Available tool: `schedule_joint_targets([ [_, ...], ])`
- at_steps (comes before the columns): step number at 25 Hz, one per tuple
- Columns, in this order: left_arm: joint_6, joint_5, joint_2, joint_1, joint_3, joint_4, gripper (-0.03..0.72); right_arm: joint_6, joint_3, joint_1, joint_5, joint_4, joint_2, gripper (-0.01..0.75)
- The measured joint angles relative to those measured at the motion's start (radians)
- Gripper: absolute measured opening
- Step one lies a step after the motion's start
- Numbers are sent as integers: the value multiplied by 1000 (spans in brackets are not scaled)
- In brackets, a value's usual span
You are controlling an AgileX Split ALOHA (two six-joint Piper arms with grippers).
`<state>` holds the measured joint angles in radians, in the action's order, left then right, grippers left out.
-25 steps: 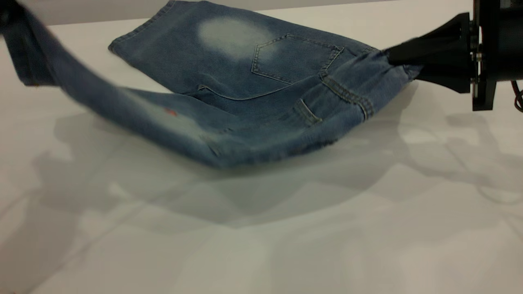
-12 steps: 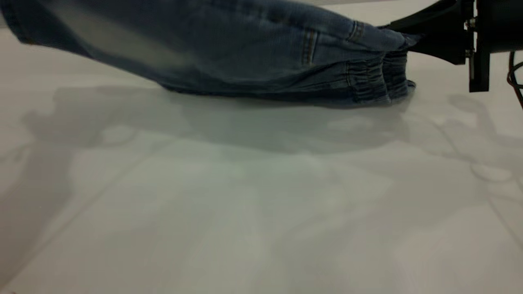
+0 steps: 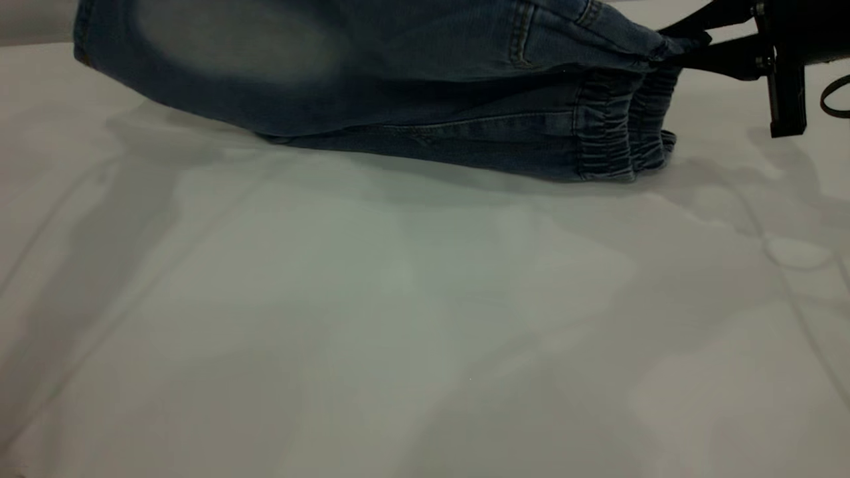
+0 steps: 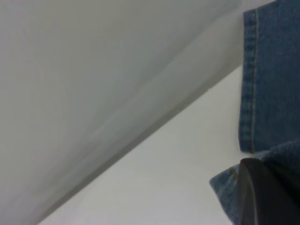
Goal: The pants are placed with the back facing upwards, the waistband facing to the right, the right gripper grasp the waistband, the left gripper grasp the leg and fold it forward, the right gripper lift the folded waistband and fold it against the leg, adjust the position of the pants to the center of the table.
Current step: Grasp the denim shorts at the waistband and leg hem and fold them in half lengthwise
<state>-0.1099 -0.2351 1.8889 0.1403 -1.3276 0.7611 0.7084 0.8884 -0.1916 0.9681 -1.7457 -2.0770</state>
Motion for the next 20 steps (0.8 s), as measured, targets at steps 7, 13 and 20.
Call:
schedule_joint_targets([
  [7, 4, 61, 146, 1, -110, 38, 25, -206, 0, 0, -65, 0, 0, 68],
  [13, 4, 94, 217, 1, -155, 56, 25, -319, 3, 0, -111, 1, 0, 69],
  [20, 4, 109, 236, 1, -170, 62, 25, -339, 8, 0, -151, 0, 0, 69],
])
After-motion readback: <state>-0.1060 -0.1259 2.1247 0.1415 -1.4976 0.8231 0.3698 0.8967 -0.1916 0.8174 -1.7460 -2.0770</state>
